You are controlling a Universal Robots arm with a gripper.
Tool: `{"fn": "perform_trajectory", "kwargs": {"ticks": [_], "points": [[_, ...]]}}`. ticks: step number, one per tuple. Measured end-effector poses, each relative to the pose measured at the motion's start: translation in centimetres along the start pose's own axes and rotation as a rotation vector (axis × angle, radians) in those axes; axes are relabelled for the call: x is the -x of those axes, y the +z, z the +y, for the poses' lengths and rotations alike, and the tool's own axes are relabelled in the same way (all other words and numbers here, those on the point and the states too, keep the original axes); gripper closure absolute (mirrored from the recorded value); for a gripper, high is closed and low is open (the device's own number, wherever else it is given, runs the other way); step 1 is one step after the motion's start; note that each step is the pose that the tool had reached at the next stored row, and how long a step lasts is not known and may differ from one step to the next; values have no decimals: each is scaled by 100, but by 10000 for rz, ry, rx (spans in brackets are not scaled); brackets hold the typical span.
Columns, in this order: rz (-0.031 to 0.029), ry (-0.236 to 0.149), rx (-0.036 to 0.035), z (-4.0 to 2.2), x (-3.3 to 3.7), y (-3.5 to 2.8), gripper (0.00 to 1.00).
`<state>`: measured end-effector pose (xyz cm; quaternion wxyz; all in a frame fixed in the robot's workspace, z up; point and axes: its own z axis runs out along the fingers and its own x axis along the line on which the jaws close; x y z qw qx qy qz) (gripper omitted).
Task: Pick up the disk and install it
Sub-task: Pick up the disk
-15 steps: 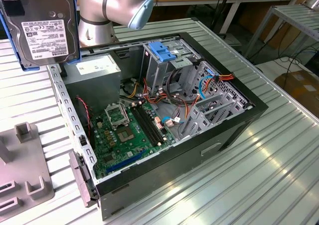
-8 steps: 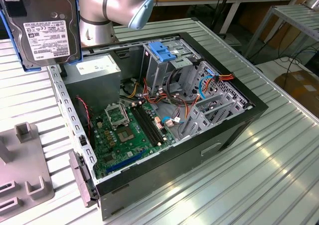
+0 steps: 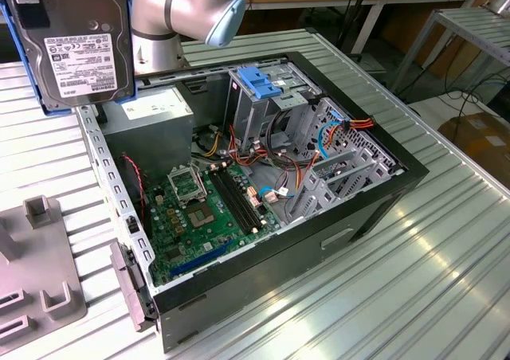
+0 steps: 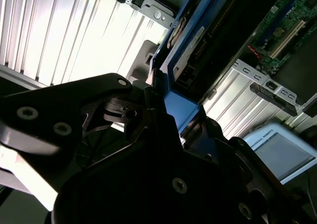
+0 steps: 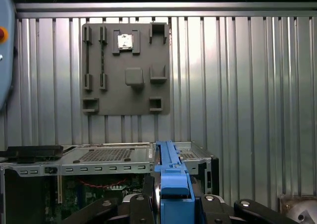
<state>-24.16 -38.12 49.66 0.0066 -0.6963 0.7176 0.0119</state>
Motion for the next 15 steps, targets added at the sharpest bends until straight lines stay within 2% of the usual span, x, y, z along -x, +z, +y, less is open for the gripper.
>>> {"fn": "perform_trajectory", "kwargs": {"ticks": [10, 15], "points": [[-1, 0, 0, -109, -4, -1, 63], [0, 0, 0, -139, -49, 1, 63]]}}
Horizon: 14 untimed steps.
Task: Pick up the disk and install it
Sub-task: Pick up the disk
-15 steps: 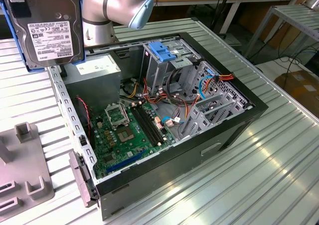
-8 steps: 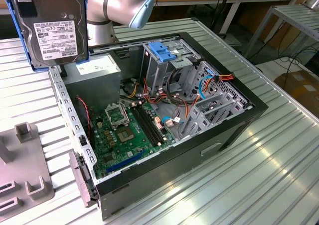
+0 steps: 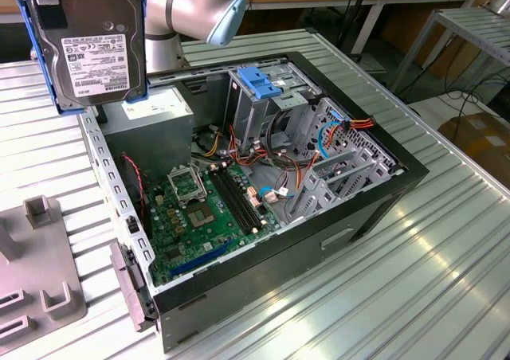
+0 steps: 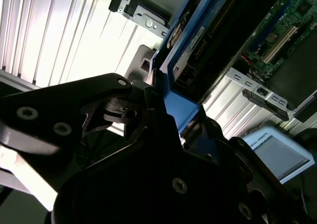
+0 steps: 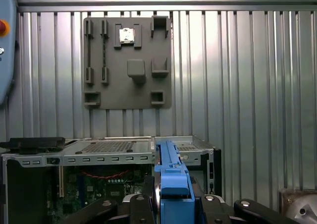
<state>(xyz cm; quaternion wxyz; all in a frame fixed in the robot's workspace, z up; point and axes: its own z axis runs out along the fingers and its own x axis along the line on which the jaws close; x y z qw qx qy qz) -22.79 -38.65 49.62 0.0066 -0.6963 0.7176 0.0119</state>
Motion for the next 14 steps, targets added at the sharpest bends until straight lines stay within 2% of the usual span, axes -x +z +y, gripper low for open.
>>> {"fn": "perform_trajectory", "kwargs": {"ticks": [2, 6, 11, 14], "points": [[-1, 1, 0, -15, -26, 2, 63], [0, 1, 0, -77, -32, 5, 63], [0, 1, 0, -236, -27, 8, 63], [1, 0, 0, -299, -25, 9, 63]]}}
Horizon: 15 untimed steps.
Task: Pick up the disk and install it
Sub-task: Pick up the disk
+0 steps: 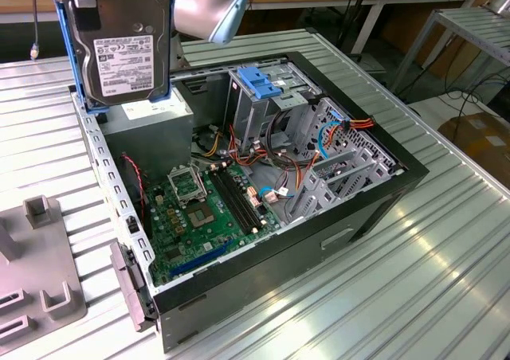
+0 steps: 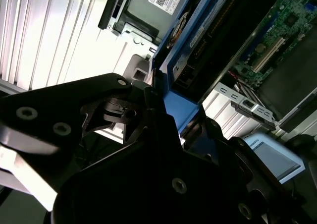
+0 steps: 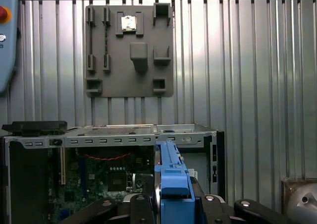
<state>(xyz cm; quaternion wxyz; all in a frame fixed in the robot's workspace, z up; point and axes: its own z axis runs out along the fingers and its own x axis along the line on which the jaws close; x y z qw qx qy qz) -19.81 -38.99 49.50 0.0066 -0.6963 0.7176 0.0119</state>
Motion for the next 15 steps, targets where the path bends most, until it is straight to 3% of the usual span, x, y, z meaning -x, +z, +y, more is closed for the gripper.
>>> {"fn": "perform_trajectory", "kwargs": {"ticks": [8, 10, 15], "points": [[1, 1, 0, -192, 6, 3, 63], [1, 1, 0, -293, 9, 5, 63], [2, 0, -1, -429, 13, 7, 63]]}}
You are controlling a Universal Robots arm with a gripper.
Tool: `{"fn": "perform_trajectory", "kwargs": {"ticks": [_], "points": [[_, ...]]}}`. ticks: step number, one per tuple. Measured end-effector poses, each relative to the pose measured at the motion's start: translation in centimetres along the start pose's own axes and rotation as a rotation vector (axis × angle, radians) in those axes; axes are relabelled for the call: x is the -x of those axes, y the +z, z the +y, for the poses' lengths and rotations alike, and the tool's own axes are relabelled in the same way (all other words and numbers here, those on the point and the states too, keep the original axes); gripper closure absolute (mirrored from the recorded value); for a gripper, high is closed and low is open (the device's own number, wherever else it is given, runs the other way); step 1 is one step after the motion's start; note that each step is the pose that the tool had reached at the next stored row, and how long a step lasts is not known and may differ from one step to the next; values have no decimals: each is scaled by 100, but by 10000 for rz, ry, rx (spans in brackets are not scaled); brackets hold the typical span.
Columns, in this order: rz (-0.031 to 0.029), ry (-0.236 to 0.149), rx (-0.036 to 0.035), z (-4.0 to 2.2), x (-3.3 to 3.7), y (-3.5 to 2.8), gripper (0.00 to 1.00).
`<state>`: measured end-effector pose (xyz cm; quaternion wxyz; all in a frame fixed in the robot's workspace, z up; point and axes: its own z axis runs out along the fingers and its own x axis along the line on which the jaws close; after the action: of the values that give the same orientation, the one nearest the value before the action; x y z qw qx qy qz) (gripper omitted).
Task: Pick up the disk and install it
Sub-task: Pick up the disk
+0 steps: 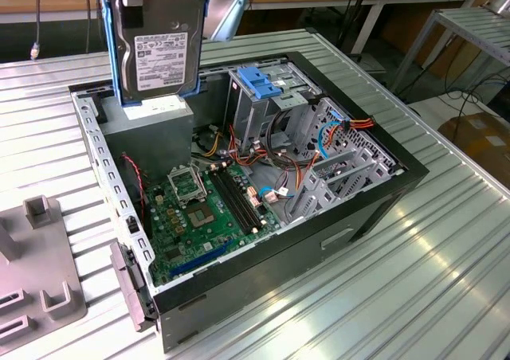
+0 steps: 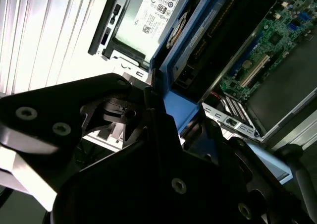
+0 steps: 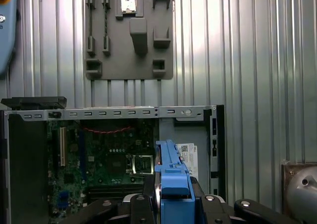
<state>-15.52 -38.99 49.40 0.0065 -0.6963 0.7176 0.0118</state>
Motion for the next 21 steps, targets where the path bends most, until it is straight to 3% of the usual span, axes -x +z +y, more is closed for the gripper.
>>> {"fn": "perform_trajectory", "kwargs": {"ticks": [8, 12, 18, 21], "points": [[0, 0, -1, -156, 4, 2, 63], [0, 0, -5, -174, -22, 6, 63], [-1, -1, -8, -192, -123, 9, 63], [0, 0, -7, -192, -125, 9, 63]]}}
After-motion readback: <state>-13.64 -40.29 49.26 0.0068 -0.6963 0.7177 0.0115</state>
